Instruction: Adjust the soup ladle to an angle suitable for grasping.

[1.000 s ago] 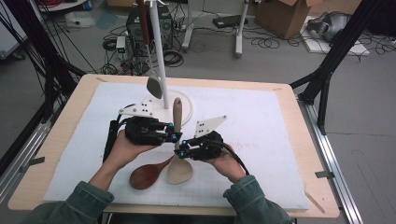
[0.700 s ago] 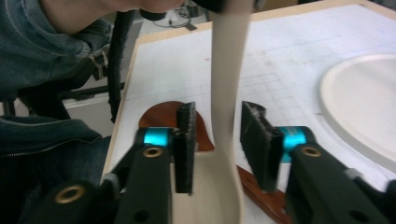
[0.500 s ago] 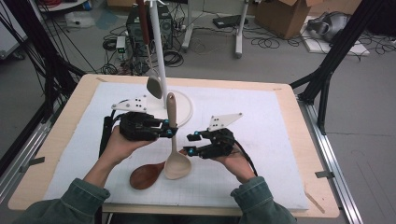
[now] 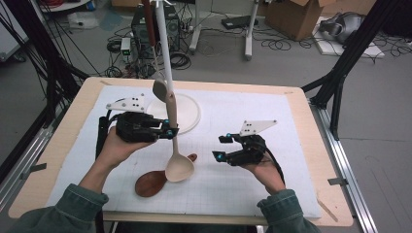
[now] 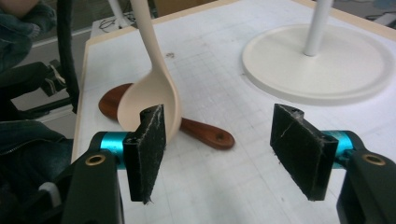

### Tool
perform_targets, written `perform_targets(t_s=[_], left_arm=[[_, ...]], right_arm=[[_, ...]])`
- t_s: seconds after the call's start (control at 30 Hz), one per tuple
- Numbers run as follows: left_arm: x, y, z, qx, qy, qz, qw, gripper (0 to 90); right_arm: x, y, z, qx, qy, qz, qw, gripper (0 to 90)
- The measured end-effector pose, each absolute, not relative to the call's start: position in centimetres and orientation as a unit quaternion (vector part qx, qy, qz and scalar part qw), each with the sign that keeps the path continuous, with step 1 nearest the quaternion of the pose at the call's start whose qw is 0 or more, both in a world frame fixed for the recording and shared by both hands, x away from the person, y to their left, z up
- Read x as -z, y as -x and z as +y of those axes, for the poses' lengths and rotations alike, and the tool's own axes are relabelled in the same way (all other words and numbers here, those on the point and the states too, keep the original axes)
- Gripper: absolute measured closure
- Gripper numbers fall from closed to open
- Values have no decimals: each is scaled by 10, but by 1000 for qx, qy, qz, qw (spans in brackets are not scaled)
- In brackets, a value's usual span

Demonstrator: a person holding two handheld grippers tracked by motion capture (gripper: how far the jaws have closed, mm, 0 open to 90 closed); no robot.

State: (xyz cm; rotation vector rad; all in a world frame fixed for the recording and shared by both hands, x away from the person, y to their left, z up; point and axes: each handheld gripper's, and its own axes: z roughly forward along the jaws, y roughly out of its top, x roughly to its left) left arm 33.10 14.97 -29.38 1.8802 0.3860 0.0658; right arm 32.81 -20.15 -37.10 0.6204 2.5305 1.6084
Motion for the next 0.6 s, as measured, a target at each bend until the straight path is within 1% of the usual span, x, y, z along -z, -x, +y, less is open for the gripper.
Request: perform_targets(t_s=[0.33,0.43,0.6], left_arm=[[286,-335,155,-33,-802,165,573,770],[285,-338,158,-34,-803,167,571,770],[280,-344,159,-31,-804,164,571,770]], right_arm=[[376,-322,-227,-520,-230,821,58,327],[377,-322,-232,-519,-238,820,52,327],[377,-321,-238,-515,-241,821,59,322]])
